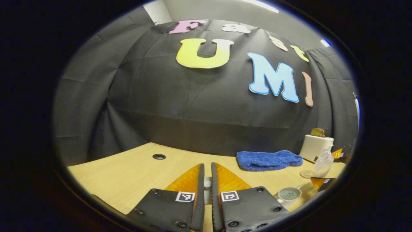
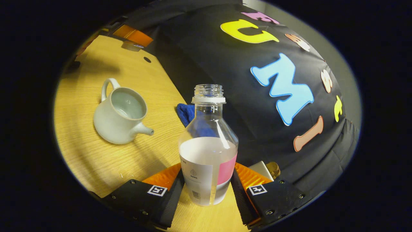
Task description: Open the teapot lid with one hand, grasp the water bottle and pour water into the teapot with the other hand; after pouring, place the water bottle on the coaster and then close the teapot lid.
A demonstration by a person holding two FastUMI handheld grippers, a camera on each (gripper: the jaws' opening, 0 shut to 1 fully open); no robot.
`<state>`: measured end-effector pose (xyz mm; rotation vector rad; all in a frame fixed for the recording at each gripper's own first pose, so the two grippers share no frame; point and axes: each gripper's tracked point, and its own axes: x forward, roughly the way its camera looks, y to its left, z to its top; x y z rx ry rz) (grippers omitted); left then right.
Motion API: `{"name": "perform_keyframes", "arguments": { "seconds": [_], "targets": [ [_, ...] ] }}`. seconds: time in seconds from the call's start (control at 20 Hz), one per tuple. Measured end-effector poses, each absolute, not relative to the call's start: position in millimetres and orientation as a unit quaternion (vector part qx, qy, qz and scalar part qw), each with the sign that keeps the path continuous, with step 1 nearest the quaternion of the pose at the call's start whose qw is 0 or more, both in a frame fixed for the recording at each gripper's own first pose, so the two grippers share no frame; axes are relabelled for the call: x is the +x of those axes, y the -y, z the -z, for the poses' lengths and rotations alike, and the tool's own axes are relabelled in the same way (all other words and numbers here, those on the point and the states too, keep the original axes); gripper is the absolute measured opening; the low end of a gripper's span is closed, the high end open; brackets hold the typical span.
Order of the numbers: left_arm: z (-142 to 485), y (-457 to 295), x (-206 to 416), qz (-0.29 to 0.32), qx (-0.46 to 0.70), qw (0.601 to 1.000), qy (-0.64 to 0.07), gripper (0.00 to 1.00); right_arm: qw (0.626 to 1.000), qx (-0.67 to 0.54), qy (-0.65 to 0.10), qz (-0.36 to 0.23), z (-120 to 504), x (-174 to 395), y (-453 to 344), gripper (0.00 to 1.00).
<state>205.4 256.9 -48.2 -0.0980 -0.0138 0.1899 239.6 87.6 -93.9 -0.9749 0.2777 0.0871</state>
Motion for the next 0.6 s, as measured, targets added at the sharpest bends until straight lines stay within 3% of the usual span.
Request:
{"name": "perform_keyframes", "arguments": {
  "seconds": [0.55, 0.6],
  "targets": [
    [51, -262, 206, -0.095, -0.066, 0.993, 0.007, 0.19, 0.752, -0.649, -0.107, -0.038, 77, 258, -91, 0.76],
    [52, -260, 206, -0.093, -0.067, 0.993, 0.005, 0.15, 0.743, -0.660, -0.103, -0.037, 74, 261, -90, 0.77]
  ]
}}
